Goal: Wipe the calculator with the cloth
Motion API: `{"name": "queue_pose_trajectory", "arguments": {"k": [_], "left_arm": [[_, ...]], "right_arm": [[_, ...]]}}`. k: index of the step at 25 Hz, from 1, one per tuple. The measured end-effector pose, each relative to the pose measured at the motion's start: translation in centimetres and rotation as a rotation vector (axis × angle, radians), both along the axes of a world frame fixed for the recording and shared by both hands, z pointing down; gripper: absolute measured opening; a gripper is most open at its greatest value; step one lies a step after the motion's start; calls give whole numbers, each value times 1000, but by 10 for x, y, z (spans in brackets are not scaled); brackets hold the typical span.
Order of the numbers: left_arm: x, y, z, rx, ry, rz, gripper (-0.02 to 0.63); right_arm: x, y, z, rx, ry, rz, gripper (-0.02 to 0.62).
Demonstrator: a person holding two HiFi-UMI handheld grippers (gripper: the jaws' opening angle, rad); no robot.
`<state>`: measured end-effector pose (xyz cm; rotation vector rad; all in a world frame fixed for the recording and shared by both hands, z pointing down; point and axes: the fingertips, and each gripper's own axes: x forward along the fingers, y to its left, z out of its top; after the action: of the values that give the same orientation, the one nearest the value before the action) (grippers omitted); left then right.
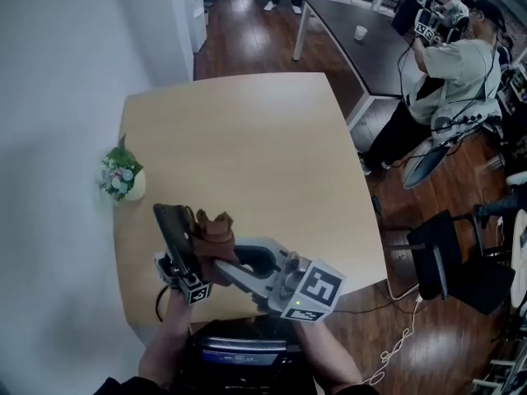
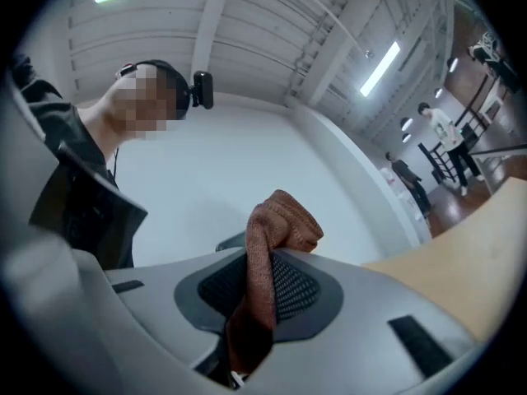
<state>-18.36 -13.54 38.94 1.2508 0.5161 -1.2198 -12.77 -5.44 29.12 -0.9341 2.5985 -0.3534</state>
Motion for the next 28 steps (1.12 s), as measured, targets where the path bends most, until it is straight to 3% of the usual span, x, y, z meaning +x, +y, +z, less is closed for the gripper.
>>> {"name": "queue_pose_trajectory", "arguments": {"k": [2,5,8,13,14,16,19,21,23,28], "left_arm": [[2,16,-14,41,12,33,51],[6,33,-26,56,39,67,54],[0,39,-32,60,46,41,54],[7,47,-31,63,25,-4,52],[11,51,-32,69,16,-7,52],[23,59,-35,83,-2,-8,51],[40,74,-42,100,-4,-2,51],[57,85,-48,116,-11,10,51],[74,95,-51,131,-26,24,49],[98,115,-51,148,-29,25,52]], "right_arm": [[-22,4,-37,49,20,-56,78],[-50,3,-51,10,158,-118,80],[-48,-13,-26,-45,283,-57,81],[-5,-27,31,-232,355,62,80],[4,-25,31,-238,349,71,80],[17,-11,5,-189,234,23,80],[33,21,-67,-63,-50,-159,80],[40,40,-98,-12,-141,-264,80],[42,49,-101,2,-113,-295,80],[62,52,-67,-39,-12,-230,84]]}}
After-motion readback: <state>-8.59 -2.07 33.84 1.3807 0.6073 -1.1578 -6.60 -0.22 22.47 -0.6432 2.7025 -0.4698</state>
